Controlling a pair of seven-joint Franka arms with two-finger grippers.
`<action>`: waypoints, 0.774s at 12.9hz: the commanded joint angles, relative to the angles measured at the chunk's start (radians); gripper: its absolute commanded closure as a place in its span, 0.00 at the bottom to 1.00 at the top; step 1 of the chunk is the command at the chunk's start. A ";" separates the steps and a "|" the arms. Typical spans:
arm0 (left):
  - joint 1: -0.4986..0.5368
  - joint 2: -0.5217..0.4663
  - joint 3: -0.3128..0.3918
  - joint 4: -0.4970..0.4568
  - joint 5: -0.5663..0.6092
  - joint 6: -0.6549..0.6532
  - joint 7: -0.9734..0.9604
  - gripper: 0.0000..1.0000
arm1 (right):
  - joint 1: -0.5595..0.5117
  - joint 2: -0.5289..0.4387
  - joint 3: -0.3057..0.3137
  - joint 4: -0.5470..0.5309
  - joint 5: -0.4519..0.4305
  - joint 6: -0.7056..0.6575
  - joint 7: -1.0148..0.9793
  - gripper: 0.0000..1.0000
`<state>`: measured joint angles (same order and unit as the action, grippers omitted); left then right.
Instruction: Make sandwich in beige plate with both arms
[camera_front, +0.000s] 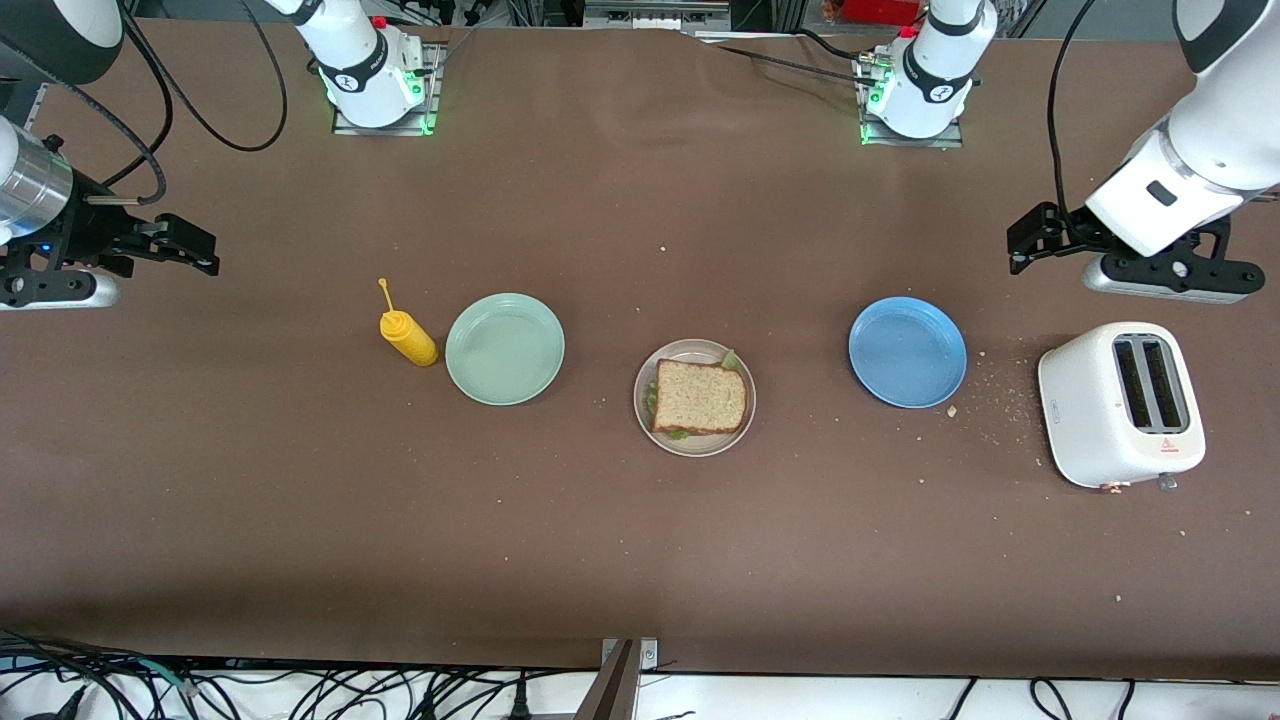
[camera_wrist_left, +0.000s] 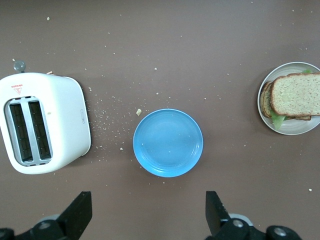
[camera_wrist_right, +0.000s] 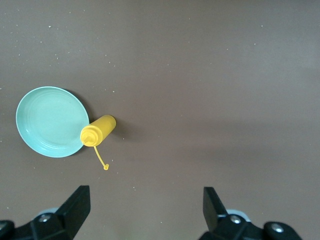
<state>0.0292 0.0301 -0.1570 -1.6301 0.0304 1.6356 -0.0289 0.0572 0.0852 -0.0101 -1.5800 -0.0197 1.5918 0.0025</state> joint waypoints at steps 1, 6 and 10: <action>-0.028 -0.021 0.031 -0.022 -0.030 -0.005 -0.005 0.00 | -0.002 0.005 0.002 0.012 0.007 0.001 0.010 0.00; -0.029 -0.012 0.025 -0.007 -0.033 -0.040 -0.005 0.00 | 0.000 0.004 0.002 0.014 0.007 0.002 0.010 0.00; -0.026 -0.004 0.027 0.001 -0.029 -0.039 0.006 0.00 | -0.002 0.004 0.001 0.014 0.007 0.002 0.005 0.00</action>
<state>0.0108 0.0303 -0.1437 -1.6302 0.0244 1.6047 -0.0297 0.0572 0.0852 -0.0101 -1.5800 -0.0197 1.5950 0.0025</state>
